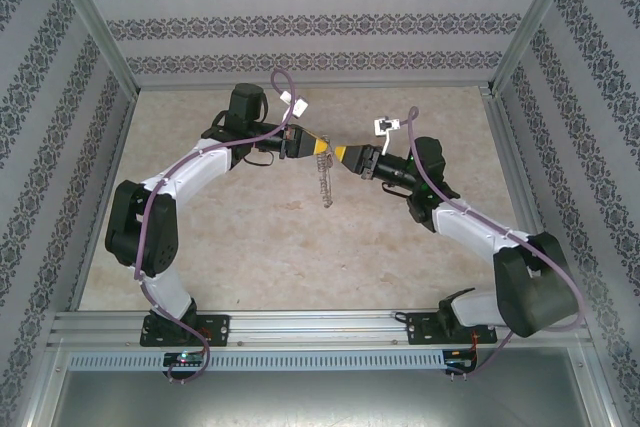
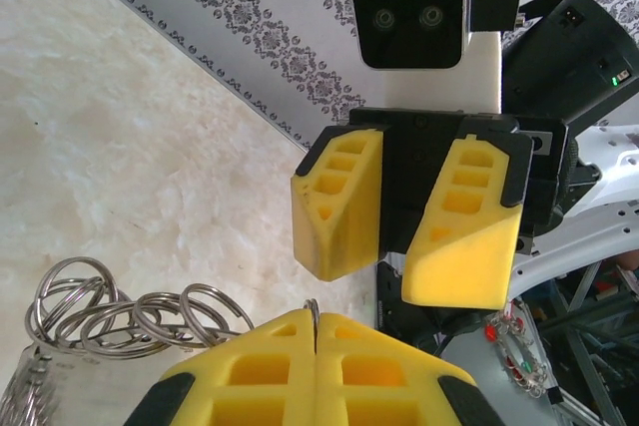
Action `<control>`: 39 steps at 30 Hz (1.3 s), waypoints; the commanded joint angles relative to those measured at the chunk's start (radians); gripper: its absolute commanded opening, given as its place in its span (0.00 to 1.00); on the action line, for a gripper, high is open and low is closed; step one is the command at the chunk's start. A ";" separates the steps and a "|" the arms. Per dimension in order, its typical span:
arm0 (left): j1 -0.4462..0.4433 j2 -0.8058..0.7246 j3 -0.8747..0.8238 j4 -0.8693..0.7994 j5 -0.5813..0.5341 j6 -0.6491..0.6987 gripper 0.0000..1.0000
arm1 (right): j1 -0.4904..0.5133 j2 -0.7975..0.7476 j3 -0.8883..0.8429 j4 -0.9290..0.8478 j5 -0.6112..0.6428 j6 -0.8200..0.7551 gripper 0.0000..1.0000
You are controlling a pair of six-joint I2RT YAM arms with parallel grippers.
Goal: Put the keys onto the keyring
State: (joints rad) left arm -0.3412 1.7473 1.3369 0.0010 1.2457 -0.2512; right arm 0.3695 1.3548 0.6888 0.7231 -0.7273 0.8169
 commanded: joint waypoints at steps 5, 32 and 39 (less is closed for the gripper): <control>-0.012 -0.044 -0.013 0.106 0.016 -0.047 0.00 | 0.013 0.037 0.034 0.108 0.016 0.027 0.26; -0.012 -0.046 -0.024 0.121 0.020 -0.056 0.00 | 0.036 0.108 0.057 0.174 -0.025 0.048 0.07; -0.012 -0.040 -0.027 0.119 0.027 -0.054 0.00 | 0.036 0.129 0.083 0.176 -0.060 0.054 0.16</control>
State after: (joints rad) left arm -0.3393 1.7393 1.3186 0.0620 1.2453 -0.2974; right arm 0.3908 1.4719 0.7303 0.8471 -0.7429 0.8688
